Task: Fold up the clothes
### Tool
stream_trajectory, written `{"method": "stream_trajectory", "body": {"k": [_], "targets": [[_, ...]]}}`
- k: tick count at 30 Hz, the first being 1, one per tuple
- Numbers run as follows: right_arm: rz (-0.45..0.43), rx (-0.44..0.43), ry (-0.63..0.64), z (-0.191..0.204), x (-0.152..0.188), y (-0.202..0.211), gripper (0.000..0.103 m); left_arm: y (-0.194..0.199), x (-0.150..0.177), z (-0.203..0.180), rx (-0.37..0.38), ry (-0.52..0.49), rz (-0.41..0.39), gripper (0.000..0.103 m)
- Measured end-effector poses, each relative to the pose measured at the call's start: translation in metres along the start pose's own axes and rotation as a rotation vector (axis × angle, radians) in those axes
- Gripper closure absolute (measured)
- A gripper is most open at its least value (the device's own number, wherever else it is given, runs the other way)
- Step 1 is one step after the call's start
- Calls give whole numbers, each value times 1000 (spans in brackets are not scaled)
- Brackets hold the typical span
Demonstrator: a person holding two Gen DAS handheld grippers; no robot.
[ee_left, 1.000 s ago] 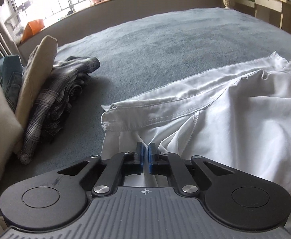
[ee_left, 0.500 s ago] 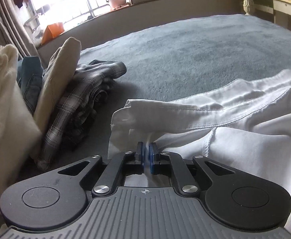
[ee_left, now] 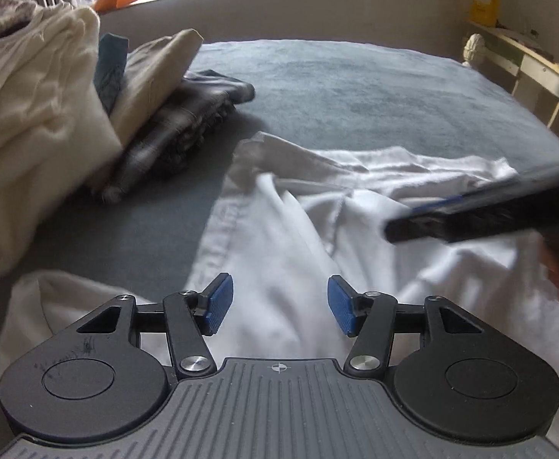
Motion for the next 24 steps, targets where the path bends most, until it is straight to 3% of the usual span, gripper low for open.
{"method": "stream_trajectory", "body": {"k": [2,5,9,11,16,19,21,24], "targets": [[37,-3,41,12,1,-18,64,9,17,-22,36,-37,-21,48],[70,22,108,23,6,-33,103,22,40,-56,78,-123,-50,48],[-35,45,98,29,-9,-26,103,17,72,-88,115,-247,4,48],[-102,59,71,30,-20,-21,103,8,87,-92,133,-236,59,48],[-257,81,-30,23,-42,-14,103,3,104,-93,149,-183,105,48],[-276,119,-17,22,-42,-28,103,3,105,-92,149,-188,109,48],[-201,171,13,19,-34,-46,101,3,105,-91,150,-183,112,48],[-143,154,-64,2,-31,-43,96,6,106,-89,154,-171,104,48]]}}
Point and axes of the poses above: each gripper's, at about its wrist camera, not at the fingertips, and y roughly against the way its jaws point, z to its left, x to its underside, the point moved 9 cm from there along -y, roughly the way its jaws point, and after that the axes turned 15 degrees about x, right-handed, at the moved point
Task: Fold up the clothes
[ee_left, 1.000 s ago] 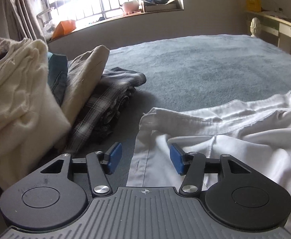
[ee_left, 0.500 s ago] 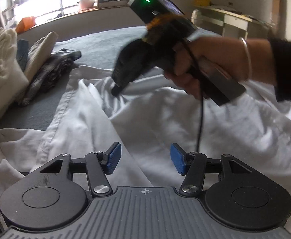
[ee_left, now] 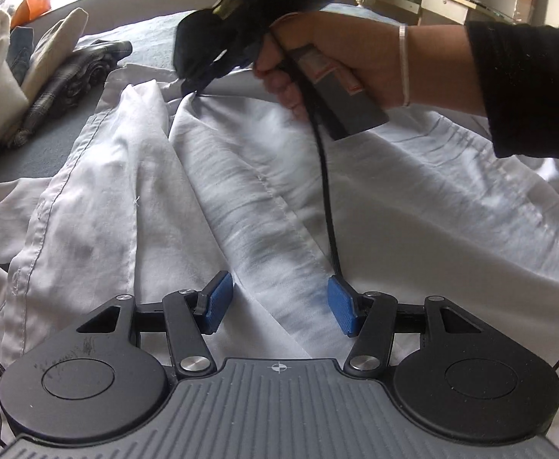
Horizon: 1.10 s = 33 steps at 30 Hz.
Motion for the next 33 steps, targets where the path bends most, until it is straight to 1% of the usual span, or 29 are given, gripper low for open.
{"method": "stream_trajectory", "body": {"k": [1,2,3,4,6,7,11,13,14,17,18,20,21,23,24,26,28,29,30,32,33], "targets": [[5,-10,-31,-8,-1,5,92,2,0,1,2,5,-4,48],[-4,-20,-62,-17,-5,14,83,3,1,2,4,11,-9,48],[-15,-37,-83,-24,-8,23,82,6,0,3,5,18,-17,48],[-26,-65,-77,-28,-10,33,82,9,-1,5,6,26,-24,48],[-38,-136,-19,-25,-12,54,82,15,-5,9,6,40,-42,48],[-33,-166,28,-17,-8,59,82,16,-6,10,9,42,-48,48],[10,-217,255,26,15,61,82,11,-2,12,14,51,-23,48],[41,-229,308,42,27,51,83,9,1,11,15,59,-15,48],[53,-221,303,46,29,43,83,9,3,10,16,63,-15,48],[65,-156,213,50,24,12,85,10,7,8,13,62,-13,48],[76,-146,158,46,19,6,85,10,7,8,14,62,-12,48],[111,-163,-17,28,3,5,83,12,7,9,23,75,-15,48],[121,-193,-84,16,-4,10,83,13,6,11,32,89,-19,48],[121,-238,-156,-12,-15,28,83,15,5,14,53,115,-26,48],[114,-233,-151,-28,-19,39,83,16,5,16,64,128,-28,48],[100,-192,-125,-63,-25,59,82,16,4,19,85,149,-33,48],[97,-113,-124,-102,-25,71,70,16,4,19,93,146,-30,48],[116,-72,-149,-121,-20,72,55,14,5,19,94,139,-27,48],[134,-30,-175,-141,-15,72,53,13,5,18,94,129,-23,48],[171,53,-226,-181,-5,73,53,10,6,16,89,108,-15,48],[190,81,-244,-195,0,73,53,9,6,15,86,100,-12,48]]}}
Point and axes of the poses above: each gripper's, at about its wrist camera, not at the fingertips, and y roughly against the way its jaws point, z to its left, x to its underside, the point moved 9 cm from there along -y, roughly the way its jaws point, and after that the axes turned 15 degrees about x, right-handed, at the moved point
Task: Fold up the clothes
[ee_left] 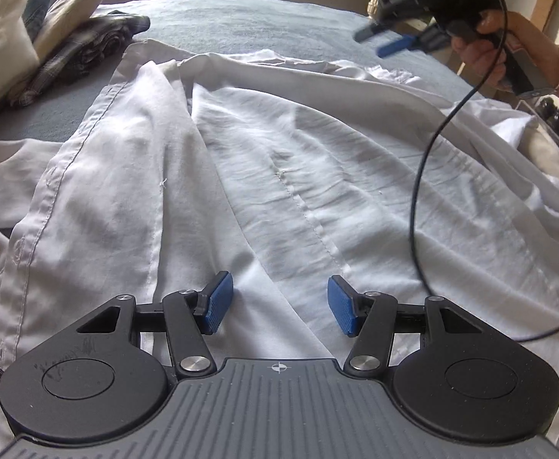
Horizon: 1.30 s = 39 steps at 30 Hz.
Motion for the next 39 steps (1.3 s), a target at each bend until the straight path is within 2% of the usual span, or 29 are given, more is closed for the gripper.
{"method": "stream_trajectory", "body": {"k": [4,5,6,7,9,10,11,12,13,14,18,23,26,28,29,32,33,35,37,39], "targets": [[52,23,2,-17,17,-13,52,-3,2,-1,-13,-13,7,47],[49,26,30,-14,21,-16,50,-3,2,-1,-17,-17,7,47],[41,43,76,-8,25,-20,41,-3,3,-1,-22,-21,9,47],[31,68,130,-2,28,-25,37,-3,3,-1,-26,-23,11,47],[-11,148,244,10,35,-37,39,-3,3,-2,-34,-26,16,47],[-23,196,290,11,37,-44,43,-3,3,-2,-37,-27,17,47],[-30,215,304,11,38,-49,57,-3,3,-2,-38,-26,17,47],[-44,208,293,10,37,-49,82,-3,3,-1,-40,-25,18,47],[-61,197,272,10,34,-46,99,-4,3,-1,-41,-24,17,47],[-85,196,255,9,30,-44,103,-4,4,0,-43,-25,18,47],[-182,255,208,1,13,-39,103,-5,4,1,-48,-36,24,47],[-175,298,143,-11,11,-63,101,-6,5,2,-51,-44,27,47],[-169,282,81,-16,11,-65,98,-7,6,2,-52,-47,26,47],[-189,271,47,-16,8,-47,82,-7,6,3,-51,-46,26,47],[-206,266,34,-15,7,-37,65,-7,6,3,-49,-45,25,47],[-258,252,-6,-12,1,-4,63,-6,7,4,-41,-39,24,47],[-272,223,-6,-5,0,6,63,-6,7,4,-39,-37,24,47],[-268,102,41,25,4,20,63,-6,7,4,-38,-38,25,47],[-160,-8,140,66,16,12,64,-5,7,4,-42,-39,26,47],[-66,-56,218,97,32,-7,66,-4,8,3,-45,-38,24,47]]}}
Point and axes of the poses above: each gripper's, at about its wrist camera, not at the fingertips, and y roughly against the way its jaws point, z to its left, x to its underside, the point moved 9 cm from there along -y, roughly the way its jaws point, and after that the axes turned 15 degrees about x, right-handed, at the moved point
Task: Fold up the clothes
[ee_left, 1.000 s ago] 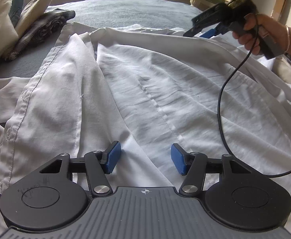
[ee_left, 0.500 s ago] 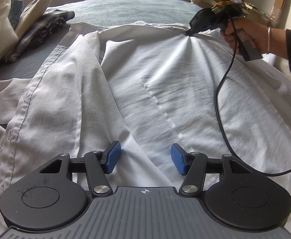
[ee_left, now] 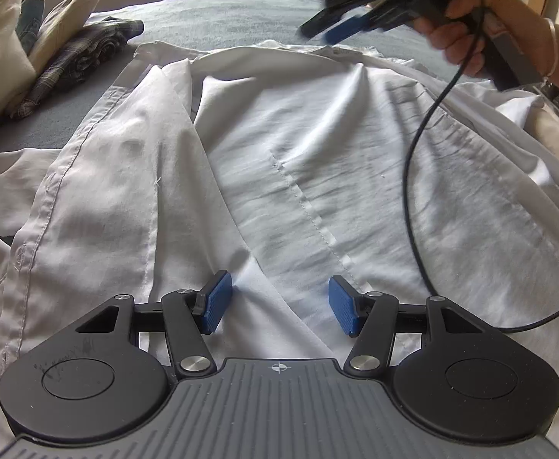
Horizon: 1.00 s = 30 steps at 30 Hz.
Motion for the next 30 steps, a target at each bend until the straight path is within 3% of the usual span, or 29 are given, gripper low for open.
{"method": "stream_trajectory", "body": {"k": [3,5,9,13,16,21,23,26,30], "targets": [[88,65,17,15,12,-45,70,3,1,2,2,20,-6,47],[55,120,-18,4,7,-60,74,6,2,3,5,37,-13,47],[-50,229,-226,-50,-17,-31,73,12,3,7,20,78,-36,47],[-117,160,-329,-96,-24,45,72,15,3,8,30,82,-42,47],[-154,-16,-458,-120,-18,123,72,16,2,9,33,82,-48,47],[-291,-115,-351,-128,3,255,71,22,0,8,18,73,-59,47],[-279,-150,-307,-125,18,284,70,27,-2,7,4,63,-68,47],[-175,-123,-233,-112,52,276,70,33,-5,2,-15,42,-78,47],[33,-36,-159,-84,114,206,71,38,-7,-21,-7,-19,-84,47]]}}
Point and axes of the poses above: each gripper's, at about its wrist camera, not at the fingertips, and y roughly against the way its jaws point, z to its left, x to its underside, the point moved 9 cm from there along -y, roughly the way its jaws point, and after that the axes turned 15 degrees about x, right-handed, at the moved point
